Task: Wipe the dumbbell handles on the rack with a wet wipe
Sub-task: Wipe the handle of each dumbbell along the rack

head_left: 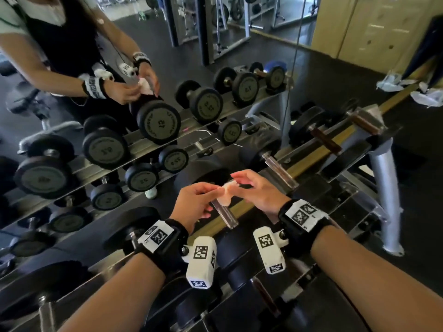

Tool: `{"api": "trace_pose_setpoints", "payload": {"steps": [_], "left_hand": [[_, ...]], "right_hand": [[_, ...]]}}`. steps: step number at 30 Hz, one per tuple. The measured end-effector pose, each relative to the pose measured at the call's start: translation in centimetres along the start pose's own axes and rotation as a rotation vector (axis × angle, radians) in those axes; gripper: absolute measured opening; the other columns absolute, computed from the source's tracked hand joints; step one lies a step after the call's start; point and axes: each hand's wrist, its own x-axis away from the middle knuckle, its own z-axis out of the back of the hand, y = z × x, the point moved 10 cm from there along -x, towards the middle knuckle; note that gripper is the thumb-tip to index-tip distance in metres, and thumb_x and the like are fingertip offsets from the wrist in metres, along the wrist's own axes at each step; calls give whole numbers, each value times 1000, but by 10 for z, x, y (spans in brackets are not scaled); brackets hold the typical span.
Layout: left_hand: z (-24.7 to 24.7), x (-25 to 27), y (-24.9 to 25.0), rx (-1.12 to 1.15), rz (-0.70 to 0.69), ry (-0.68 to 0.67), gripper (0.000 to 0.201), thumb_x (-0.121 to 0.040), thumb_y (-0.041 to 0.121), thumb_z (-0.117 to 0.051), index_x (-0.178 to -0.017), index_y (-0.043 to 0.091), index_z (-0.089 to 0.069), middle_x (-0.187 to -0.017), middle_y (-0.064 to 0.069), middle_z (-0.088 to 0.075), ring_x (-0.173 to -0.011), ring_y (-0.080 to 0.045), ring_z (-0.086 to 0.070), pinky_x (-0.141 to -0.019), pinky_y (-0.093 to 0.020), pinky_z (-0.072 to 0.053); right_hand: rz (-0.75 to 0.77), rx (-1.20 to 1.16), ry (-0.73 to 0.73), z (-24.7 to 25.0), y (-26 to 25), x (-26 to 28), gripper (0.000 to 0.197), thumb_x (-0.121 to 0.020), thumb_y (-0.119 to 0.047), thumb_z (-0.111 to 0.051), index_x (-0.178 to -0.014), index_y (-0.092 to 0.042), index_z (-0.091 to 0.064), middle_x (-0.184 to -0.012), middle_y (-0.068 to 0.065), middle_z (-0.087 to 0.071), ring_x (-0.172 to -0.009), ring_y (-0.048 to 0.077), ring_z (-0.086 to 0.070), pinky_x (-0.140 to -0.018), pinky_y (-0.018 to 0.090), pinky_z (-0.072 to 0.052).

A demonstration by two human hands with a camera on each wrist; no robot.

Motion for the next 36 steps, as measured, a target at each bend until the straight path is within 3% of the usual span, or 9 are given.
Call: {"api": "trace_pose_setpoints", "payload": {"steps": [6, 11, 15, 18, 23, 25, 28, 31, 36], "left_hand": [[5, -5, 0, 81, 63, 88, 6, -86, 30, -73, -85, 24, -76, -72, 3, -71, -54, -5, -62, -46, -18, -45], [0, -9, -12, 115, 118, 240, 9, -92, 26, -67, -92, 17, -69, -77, -3, -71, -55, -13, -64, -45, -22, -46], [-5, -6, -16, 170, 150, 333, 9, -93, 22, -65, -88, 15, -64, -75, -3, -69, -45, -13, -58, -42, -22, -42], [-4, -2, -3, 71, 87, 404, 12, -93, 19, -66, -82, 14, -62, -70, -4, -68, -41, -11, -50, -37, -22, -38], [0, 11, 21, -95, 3, 529, 9, -91, 25, -67, -82, 22, -67, -70, 2, -69, -47, -2, -54, -44, -18, -42], [1, 11, 30, -107, -12, 553, 8, -89, 25, -69, -82, 22, -68, -70, 3, -68, -53, -2, -56, -51, -20, -43], [5, 11, 42, -117, -23, 570, 8, -87, 26, -71, -81, 23, -68, -70, 6, -69, -58, -2, -59, -56, -20, -44], [10, 17, 56, -181, -51, 554, 8, -87, 28, -71, -80, 25, -70, -71, 9, -70, -58, 3, -58, -58, -17, -44], [19, 38, 68, -151, -98, 571, 13, -82, 30, -77, -82, 19, -69, -62, 12, -67, -51, 3, -54, -49, -12, -42]], "right_hand": [[-3, -31, -69, 5, -2, -21, 20, -84, 1, -73, -100, -5, -62, -98, 20, -67, -84, 23, -65, -76, 27, -56], [28, 68, -45, 35, 9, -48, 27, -79, -4, -78, -96, -16, -61, -96, 9, -72, -92, 19, -69, -86, 30, -53], [61, 46, -142, 54, 11, -65, 27, -82, 2, -73, -101, -13, -62, -96, 4, -71, -89, 11, -67, -77, 13, -51], [110, 115, -299, 49, 2, -72, 23, -87, -3, -70, -106, -13, -64, -101, 5, -71, -89, 8, -66, -78, 12, -50], [109, 101, -397, 40, -12, -76, 31, -100, -12, -42, -117, -23, -64, -120, -1, -62, -113, 6, -56, -93, 16, -40], [173, 43, -398, 36, -26, -73, 23, -95, -31, -54, -116, -28, -62, -120, -4, -62, -113, 3, -57, -95, 20, -42], [193, 132, -533, 9, -27, -60, 60, -68, -46, -82, -116, -28, -51, -114, -1, -65, -107, 13, -63, -94, 31, -52], [166, 243, -607, -11, -17, -48, 74, -60, -48, -87, -116, -26, -45, -112, 2, -64, -104, 17, -64, -91, 33, -54], [303, 327, -519, -16, -36, -38, 24, -83, -31, -75, -96, -22, -57, -90, -5, -68, -79, 5, -62, -70, 18, -45]]}}
